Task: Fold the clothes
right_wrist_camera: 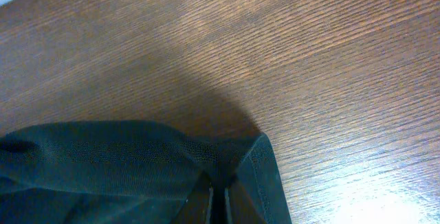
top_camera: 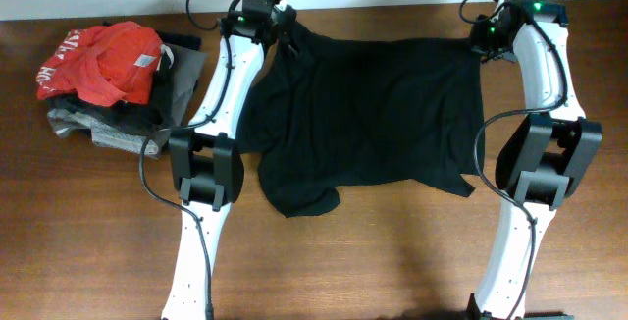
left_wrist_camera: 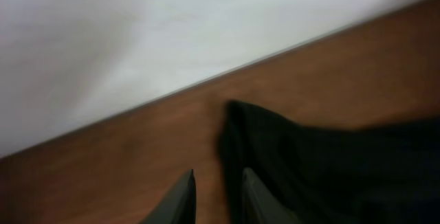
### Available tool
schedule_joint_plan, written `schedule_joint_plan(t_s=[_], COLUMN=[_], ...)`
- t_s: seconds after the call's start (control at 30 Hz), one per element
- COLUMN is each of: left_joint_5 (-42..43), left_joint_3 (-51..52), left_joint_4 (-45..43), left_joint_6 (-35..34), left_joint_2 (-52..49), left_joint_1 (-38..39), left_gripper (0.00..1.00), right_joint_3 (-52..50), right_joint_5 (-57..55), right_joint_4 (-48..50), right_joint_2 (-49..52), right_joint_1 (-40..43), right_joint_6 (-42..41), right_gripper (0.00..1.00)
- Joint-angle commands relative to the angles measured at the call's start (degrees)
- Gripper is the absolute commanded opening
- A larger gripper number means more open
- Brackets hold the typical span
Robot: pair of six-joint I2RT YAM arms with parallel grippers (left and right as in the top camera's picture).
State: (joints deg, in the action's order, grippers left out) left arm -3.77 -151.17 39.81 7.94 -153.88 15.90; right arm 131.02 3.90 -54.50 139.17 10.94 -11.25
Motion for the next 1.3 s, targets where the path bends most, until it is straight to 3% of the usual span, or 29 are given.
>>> schedule_joint_plan(t_s=[0.0,0.3,0.63,0.8,1.03,1.17,1.27], left_joint_5=[8.00,15.28,16.44,14.86,10.82,10.78,5.33], left_joint_3=[-0.50,-0.48,-0.46,-0.46,-0.46,-0.46,-2.34], left_joint_4=[1.97,6.45,10.32,10.16,8.90,8.22,7.32], left_joint_6=[2.49,8.90,13.88,14.23,14.23,14.23,12.79], left_joint_2=[-2.67,-3.32,-3.69,-4.92,-5.62,-5.62,-5.01], left_joint_1=[0.46,1.46,1.57,1.55,1.57,1.57,1.44], left_gripper=[0.25,0.43,0.43,0.28,0.28,0.04,0.01], right_joint_3=[0.28,0.28,0.28,0.28,0.28,0.28,0.28], right_joint_5=[-1.14,-1.11,-1.14,-1.14,-1.11,-1.11,-1.09], right_joint_4=[-0.46,-1.09,-1.46,-1.53,-1.62,-1.66,-1.66], right_joint_2=[0.17,0.17,0.17,0.17,0.17,0.17,0.17], right_joint_1=[0.37,0.33,0.33,0.33,0.37,0.37,0.37], right_joint_6=[0.79,0.81,2.05,2.05,2.03,2.03,2.03], right_gripper=[0.06,0.08,0.09,0.09,0.09,0.09,0.09])
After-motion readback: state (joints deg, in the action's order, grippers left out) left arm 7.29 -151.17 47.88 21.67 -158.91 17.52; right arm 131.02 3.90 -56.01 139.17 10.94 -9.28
